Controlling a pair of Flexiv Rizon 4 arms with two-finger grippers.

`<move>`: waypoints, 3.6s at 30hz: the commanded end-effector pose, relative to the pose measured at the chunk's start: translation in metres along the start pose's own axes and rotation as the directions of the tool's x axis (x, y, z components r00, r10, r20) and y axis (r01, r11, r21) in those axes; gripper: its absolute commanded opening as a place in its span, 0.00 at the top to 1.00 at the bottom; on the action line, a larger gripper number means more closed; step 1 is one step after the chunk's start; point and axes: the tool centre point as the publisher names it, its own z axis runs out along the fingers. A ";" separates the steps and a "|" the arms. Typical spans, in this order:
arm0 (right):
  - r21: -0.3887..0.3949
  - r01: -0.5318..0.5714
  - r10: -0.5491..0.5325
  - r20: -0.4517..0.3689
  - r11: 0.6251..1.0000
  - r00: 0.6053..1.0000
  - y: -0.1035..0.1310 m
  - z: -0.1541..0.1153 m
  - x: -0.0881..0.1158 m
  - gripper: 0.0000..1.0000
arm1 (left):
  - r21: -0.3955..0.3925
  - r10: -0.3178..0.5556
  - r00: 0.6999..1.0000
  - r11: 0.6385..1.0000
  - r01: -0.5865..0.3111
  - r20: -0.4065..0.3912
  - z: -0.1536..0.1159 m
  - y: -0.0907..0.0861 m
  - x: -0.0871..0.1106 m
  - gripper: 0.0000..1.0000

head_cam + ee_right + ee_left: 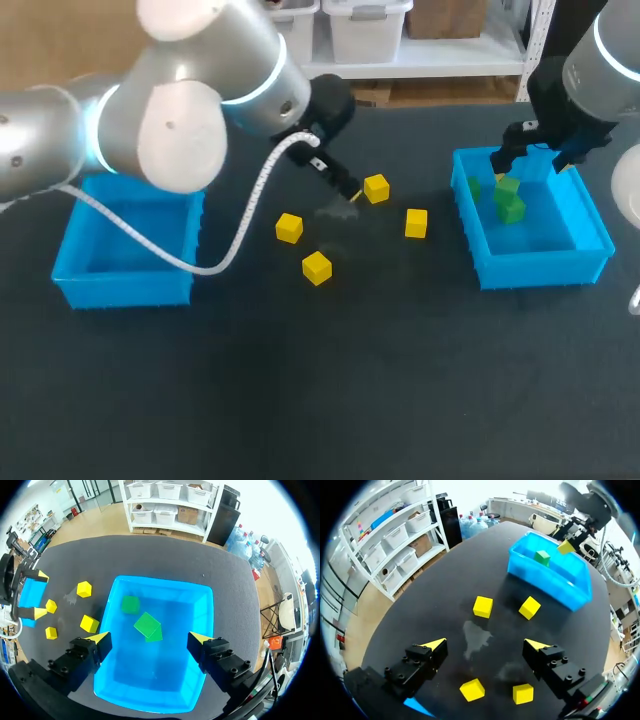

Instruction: Put the green cubes in the right bin and the yellow cubes in the left bin.

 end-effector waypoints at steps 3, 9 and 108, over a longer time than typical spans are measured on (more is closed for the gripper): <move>0.003 -0.001 0.001 0.005 1.000 1.000 0.000 -0.001 0.002 0.00 | 0.008 0.020 0.997 1.000 -0.019 -0.073 0.022 -0.002 -0.015 0.00; 0.003 -0.001 0.001 0.005 1.000 1.000 0.000 -0.001 0.002 0.00 | 0.014 0.028 0.994 1.000 -0.027 -0.107 0.038 -0.006 -0.020 0.00; 0.003 -0.001 0.001 0.005 1.000 1.000 0.000 -0.001 0.002 0.00 | -0.207 -0.378 0.921 0.897 0.391 0.098 -0.099 0.145 0.104 1.00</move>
